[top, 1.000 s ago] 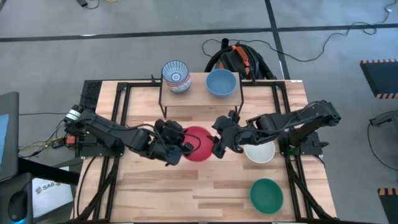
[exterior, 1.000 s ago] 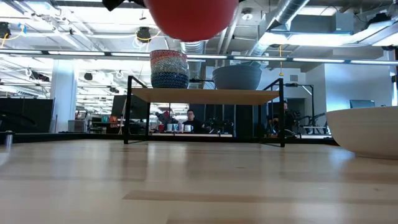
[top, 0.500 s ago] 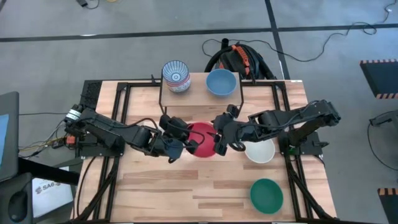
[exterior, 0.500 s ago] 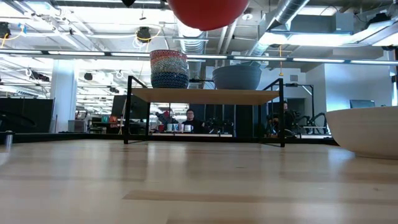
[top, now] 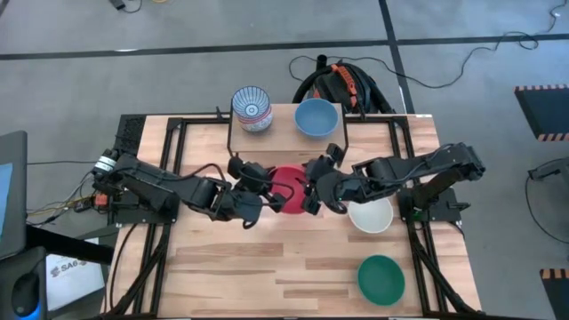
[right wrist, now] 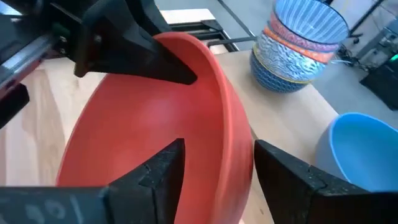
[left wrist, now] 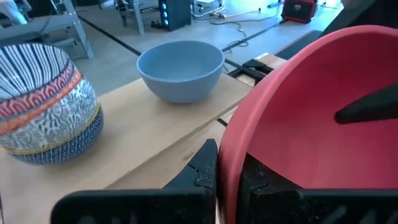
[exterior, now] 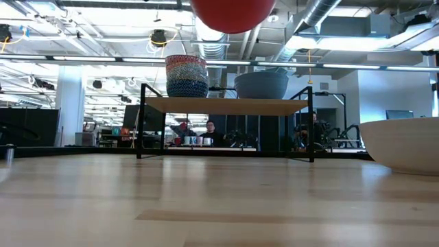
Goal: Place and stack bowls onto a shelf
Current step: Stack the red bowl on top of the blue bowl on the shelf
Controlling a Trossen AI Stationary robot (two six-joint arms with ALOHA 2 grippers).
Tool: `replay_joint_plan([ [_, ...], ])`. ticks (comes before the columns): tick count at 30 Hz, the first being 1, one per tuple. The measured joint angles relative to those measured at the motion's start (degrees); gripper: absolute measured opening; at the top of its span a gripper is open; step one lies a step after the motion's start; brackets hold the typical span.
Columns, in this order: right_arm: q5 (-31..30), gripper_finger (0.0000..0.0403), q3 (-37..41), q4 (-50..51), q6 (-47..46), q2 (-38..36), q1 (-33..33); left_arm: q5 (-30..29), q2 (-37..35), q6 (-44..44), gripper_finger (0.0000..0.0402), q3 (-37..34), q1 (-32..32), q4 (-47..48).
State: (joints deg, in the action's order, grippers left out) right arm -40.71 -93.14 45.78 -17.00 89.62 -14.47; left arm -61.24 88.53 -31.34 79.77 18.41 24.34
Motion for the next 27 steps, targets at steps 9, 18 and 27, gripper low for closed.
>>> replay_joint_plan([
  [9, 2.0, 0.0073, 0.0, 2.9, -2.7, -0.2, 4.7, 5.8, 0.0, 6.2, 0.0022, -0.1, -1.6, -6.3],
  [18, 4.4, 0.0031, -0.2, 4.1, 5.2, -0.5, 14.4, 7.7, -3.9, 3.8, 0.0099, 0.0, -1.5, -4.6],
  [27, 21.4, 0.0031, -0.2, 3.0, 7.8, -0.4, 40.0, 7.5, -7.3, -4.4, 0.0153, 0.0, -0.5, 4.2],
])
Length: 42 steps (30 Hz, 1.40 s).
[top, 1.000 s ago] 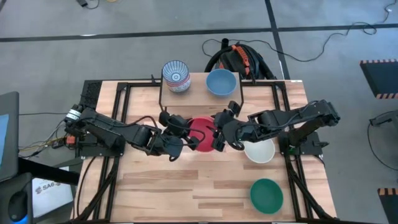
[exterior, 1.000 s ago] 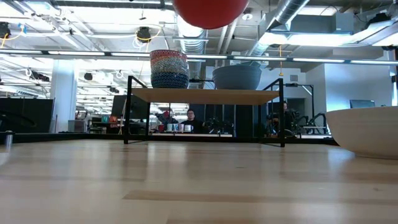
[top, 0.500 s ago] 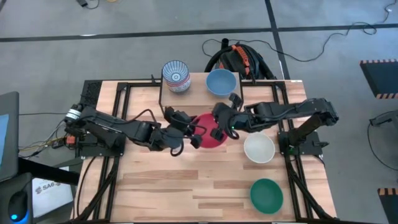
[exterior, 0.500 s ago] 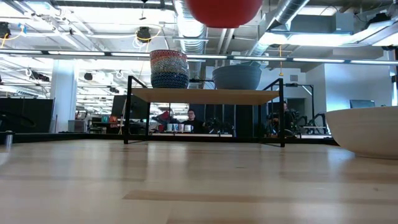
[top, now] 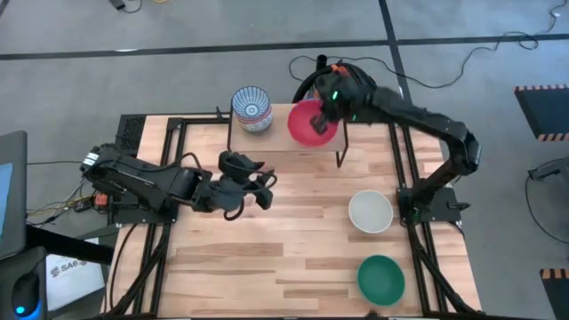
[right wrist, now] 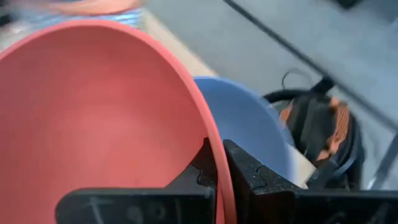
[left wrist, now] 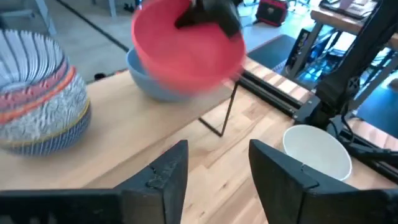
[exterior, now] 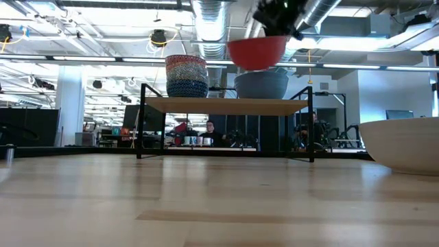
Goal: Place and stack bowls onto a shelf
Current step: Stack the red bowl on top of the blue bowl on the shelf
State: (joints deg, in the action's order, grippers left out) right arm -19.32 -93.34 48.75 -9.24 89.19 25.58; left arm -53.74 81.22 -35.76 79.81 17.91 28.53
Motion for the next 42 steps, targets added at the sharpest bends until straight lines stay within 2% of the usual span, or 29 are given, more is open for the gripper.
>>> replay_joint_plan([
  [6, 15.1, 0.0031, 0.0, -2.6, -1.2, 0.2, 13.6, -2.8, 0.5, -6.6, 0.0155, 0.0, 1.1, 4.0],
  [11, 21.1, 0.0031, 0.1, -2.8, -0.4, 3.1, 17.1, -4.5, 0.5, -8.0, 0.0155, 0.0, 1.0, 4.3],
  [15, 21.8, 0.0035, -0.1, -2.6, 0.2, 5.0, 16.4, -4.4, 0.5, -8.5, 0.0155, 0.0, 0.3, 4.4],
  [18, 22.4, 0.0055, 0.1, -2.0, 0.3, 6.0, 15.8, -4.3, 0.5, -10.1, 0.0155, 0.0, 0.2, 4.4],
  [26, 22.5, 0.0171, 0.0, -1.3, -0.3, 5.8, 16.0, -4.6, 0.5, -11.9, 0.0155, 0.0, 1.4, 5.3],
  [31, 22.5, 0.0229, 0.0, 0.8, -0.5, 0.3, 16.2, -5.6, 0.5, -12.6, 0.0156, 0.0, 3.3, 5.5],
  [35, 22.5, 0.0235, -0.1, 1.9, -1.2, -4.6, 16.2, -6.8, 0.5, -12.8, 0.0156, 0.0, 4.9, 5.5],
  [39, 18.0, 0.0215, 0.5, 0.8, -1.3, -3.7, 16.1, -7.0, 0.5, -10.4, 0.0156, -0.8, 5.4, 5.5],
  [42, 17.4, 0.0196, 3.2, -1.2, -2.5, -3.1, 16.7, -6.3, 0.6, -11.2, 0.0156, -1.5, 5.4, 5.8],
])
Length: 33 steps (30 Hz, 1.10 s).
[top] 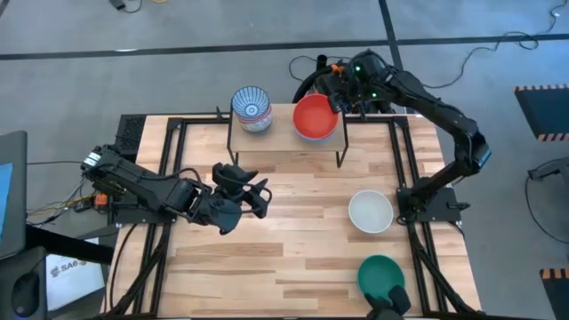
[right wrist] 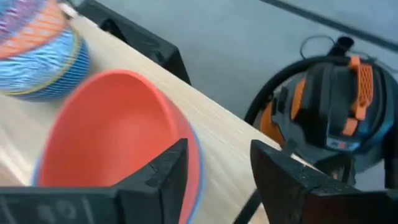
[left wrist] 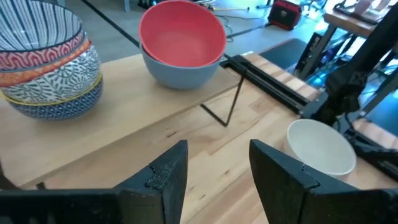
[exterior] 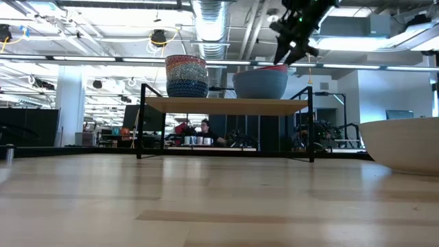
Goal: Place and stack bowls onto a shelf
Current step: Stack the red bowl on top of the blue bowl on the shelf
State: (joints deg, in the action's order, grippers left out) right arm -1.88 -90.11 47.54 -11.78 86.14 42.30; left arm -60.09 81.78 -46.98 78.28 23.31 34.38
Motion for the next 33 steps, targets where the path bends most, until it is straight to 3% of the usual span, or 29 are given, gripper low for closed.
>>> replay_joint_plan([
  [4, 0.4, 0.0178, 3.1, 0.2, -0.4, 0.4, 1.0, 2.6, 0.0, -0.2, 0.0156, 0.0, 0.3, -0.2],
  [9, 1.9, 0.0168, 6.0, 0.3, -0.5, 0.5, 0.9, 1.7, 0.0, -1.2, 0.0156, 0.0, 1.6, -0.2],
  [15, 1.9, 0.0164, 4.3, -3.1, -2.7, -2.5, 0.9, 1.5, 0.0, -3.1, 0.0156, 0.0, 3.2, -0.2],
  [21, 3.8, 0.0164, 2.6, -5.0, -2.9, -5.3, -0.5, -1.4, 0.0, -5.3, 0.0156, 0.0, 5.3, 1.5],
  [33, 6.4, 0.0164, 10.1, -3.3, -4.5, -3.7, -1.5, -4.2, 0.0, -9.7, 0.0156, 0.0, 7.6, 5.3],
])
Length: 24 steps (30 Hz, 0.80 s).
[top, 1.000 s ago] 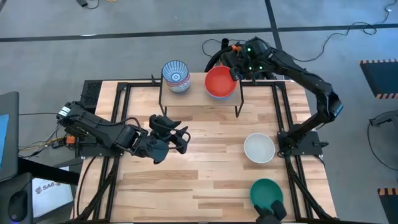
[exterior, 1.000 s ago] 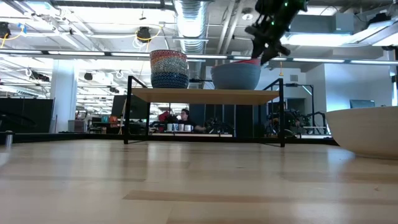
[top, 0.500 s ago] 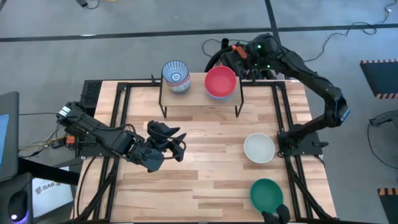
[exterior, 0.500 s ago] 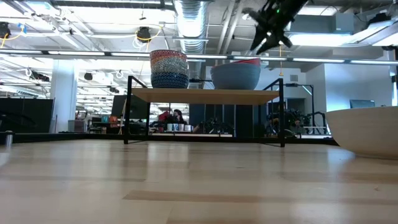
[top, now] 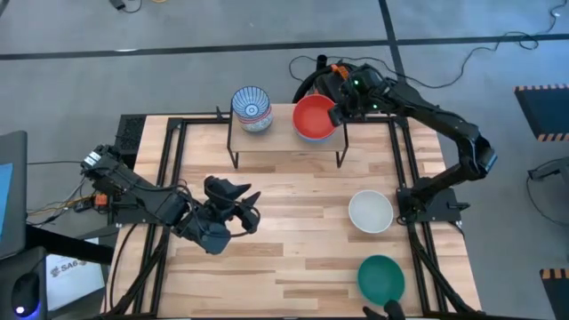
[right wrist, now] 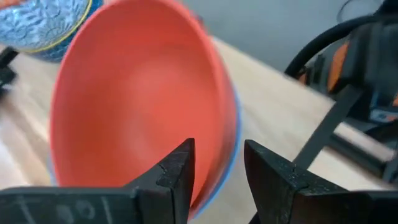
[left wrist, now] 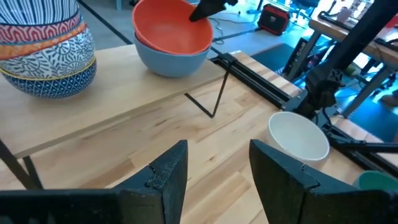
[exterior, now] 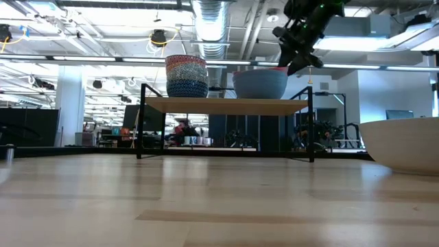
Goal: Place and stack bowls onto a shelf
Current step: Stack the red bowl on top of the blue bowl on the shelf, then stack the white bowl on top of the red bowl on the shelf
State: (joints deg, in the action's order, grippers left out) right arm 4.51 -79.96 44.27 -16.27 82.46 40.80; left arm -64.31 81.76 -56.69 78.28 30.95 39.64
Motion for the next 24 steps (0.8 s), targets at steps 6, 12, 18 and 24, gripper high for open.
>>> replay_joint_plan([
  [6, 1.8, 0.0164, -0.2, -0.3, -1.9, -3.2, -0.8, -0.1, 0.0, -1.1, 0.0156, 0.0, 0.8, 1.7],
  [12, 0.4, 0.0163, -0.7, -6.9, -3.2, -5.3, 0.5, 0.0, 0.0, -1.0, 0.0155, 0.0, 1.1, 2.2],
  [18, 3.4, 0.015, -0.7, -8.0, -2.8, -0.6, 1.2, 0.0, 0.0, -0.6, 0.0155, 0.0, 1.1, 2.1],
  [24, 5.6, 0.0135, -0.6, -6.1, -1.7, 2.6, 1.5, -0.1, 0.0, -3.8, 0.0155, 0.0, 1.3, 4.2],
])
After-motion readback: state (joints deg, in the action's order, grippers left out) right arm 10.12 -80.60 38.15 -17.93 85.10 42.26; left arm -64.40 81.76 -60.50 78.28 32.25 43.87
